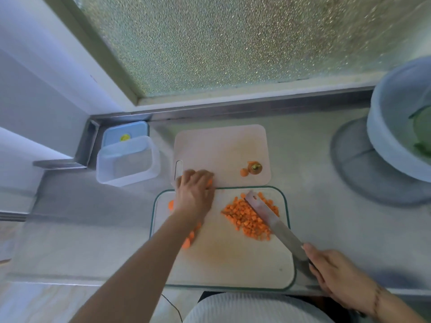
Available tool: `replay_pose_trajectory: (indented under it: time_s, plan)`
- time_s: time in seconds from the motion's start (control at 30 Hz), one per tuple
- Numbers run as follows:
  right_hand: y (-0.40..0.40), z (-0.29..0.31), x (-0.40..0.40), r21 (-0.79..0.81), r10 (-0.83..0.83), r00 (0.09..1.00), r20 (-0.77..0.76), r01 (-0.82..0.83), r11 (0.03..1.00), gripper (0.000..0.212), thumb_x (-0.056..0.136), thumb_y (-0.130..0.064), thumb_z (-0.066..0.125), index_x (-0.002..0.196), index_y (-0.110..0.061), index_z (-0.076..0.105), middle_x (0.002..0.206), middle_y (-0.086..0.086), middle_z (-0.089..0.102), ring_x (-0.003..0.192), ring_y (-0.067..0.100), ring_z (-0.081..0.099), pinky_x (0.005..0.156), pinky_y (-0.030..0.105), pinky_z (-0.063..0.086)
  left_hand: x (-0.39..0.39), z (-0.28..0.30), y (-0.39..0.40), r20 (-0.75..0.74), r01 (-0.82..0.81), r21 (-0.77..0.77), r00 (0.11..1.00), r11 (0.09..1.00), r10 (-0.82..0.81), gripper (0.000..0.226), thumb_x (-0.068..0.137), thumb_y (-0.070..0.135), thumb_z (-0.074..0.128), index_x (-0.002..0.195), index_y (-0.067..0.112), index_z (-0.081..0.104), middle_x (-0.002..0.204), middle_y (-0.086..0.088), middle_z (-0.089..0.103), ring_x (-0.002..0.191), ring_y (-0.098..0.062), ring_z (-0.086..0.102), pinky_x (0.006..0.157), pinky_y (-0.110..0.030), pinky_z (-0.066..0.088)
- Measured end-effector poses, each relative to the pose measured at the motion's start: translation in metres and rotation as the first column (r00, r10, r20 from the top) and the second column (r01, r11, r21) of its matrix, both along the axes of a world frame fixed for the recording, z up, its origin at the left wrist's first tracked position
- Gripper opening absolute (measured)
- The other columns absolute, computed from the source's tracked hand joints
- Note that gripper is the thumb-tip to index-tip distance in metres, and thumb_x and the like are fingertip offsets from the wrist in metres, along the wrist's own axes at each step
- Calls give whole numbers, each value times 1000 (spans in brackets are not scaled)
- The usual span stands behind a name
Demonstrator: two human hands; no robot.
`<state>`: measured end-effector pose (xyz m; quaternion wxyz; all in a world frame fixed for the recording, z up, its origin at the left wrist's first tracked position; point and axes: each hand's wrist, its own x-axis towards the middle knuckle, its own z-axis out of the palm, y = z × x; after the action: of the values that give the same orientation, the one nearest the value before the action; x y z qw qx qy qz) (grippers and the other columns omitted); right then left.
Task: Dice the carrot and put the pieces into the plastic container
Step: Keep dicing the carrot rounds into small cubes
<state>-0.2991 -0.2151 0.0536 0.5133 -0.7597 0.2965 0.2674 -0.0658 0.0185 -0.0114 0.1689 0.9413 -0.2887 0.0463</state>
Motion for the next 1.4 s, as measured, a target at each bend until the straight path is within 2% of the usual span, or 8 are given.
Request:
replay_pose_trajectory:
  time_s: [0.1, 0.2, 0.4, 0.57, 0.7, 0.8, 1.13, 1.4]
  plan:
    - [2, 5, 4, -40, 36, 999, 19, -35, 999, 59, 81, -62, 27, 45, -17, 38, 39, -3, 37, 39, 10, 35, 49, 25, 31, 26, 6, -5, -90, 3, 279, 996, 960, 23, 47, 93, 34, 57, 139, 21, 58, 130, -1, 67, 128, -29, 43, 102, -47, 27]
    - [5, 9, 5, -42, 37, 999, 32, -36, 998, 60, 84, -61, 27, 45, -17, 37, 39, -4, 37, 38, 10, 33, 47, 24, 29, 34, 4, -6, -52, 59, 386, 998, 920, -42, 51, 95, 39, 59, 144, 25, 51, 136, 3, 63, 135, -28, 40, 105, -46, 20]
    - [15, 18, 4, 3, -10, 999, 46, 10, 1000, 54, 85, -59, 30, 48, -19, 35, 38, -7, 32, 34, 7, 30, 39, 14, 26, 38, -4, -3, -6, 152, 215, 988, 965, -155, 57, 81, 28, 72, 135, 14, 58, 111, -5, 72, 114, -30, 62, 100, -43, 23]
    - [29, 17, 0, -43, 17, 998, 56, -15, 999, 57, 90, -57, 29, 48, -18, 35, 38, -6, 32, 34, 7, 32, 40, 15, 28, -17, 15, 6, 130, 202, -291, 977, 935, -171, 33, 76, 23, 69, 106, 8, 67, 94, -6, 71, 88, -21, 61, 82, -29, 43]
    - [50, 5, -6, -133, 123, 989, 85, -111, 985, 60, 84, -65, 29, 49, -17, 39, 43, -2, 38, 44, 9, 39, 53, 28, 35, -96, -6, 38, 112, 371, -248, 929, 895, -354, 26, 71, 16, 77, 95, 8, 73, 100, -8, 71, 83, -26, 67, 72, -35, 55]
    - [69, -4, -8, -200, 202, 978, 51, -188, 961, 64, 78, -72, 24, 53, -15, 37, 43, -3, 42, 46, 8, 39, 51, 22, 32, -130, -28, 52, 53, 355, -233, 934, 905, -353, 21, 73, 18, 76, 93, 12, 71, 100, -4, 69, 83, -25, 66, 70, -37, 56]
    - [99, -20, -22, -292, 234, 970, 57, -208, 934, 62, 78, -73, 21, 53, -20, 42, 50, -17, 54, 51, 6, 51, 52, 21, 36, -141, -54, 67, 57, 395, -349, 914, 850, -402, 13, 97, 22, 68, 104, 12, 71, 116, -1, 64, 105, -28, 62, 91, -39, 53]
    - [100, -10, -37, -293, 232, 973, 11, -219, 931, 69, 76, -75, 21, 62, -21, 62, 64, -18, 65, 71, -2, 59, 68, 17, 46, -144, -52, 67, 54, 375, -364, 922, 852, -383, 11, 88, 11, 78, 99, 7, 77, 111, -5, 70, 104, -30, 64, 96, -37, 51]
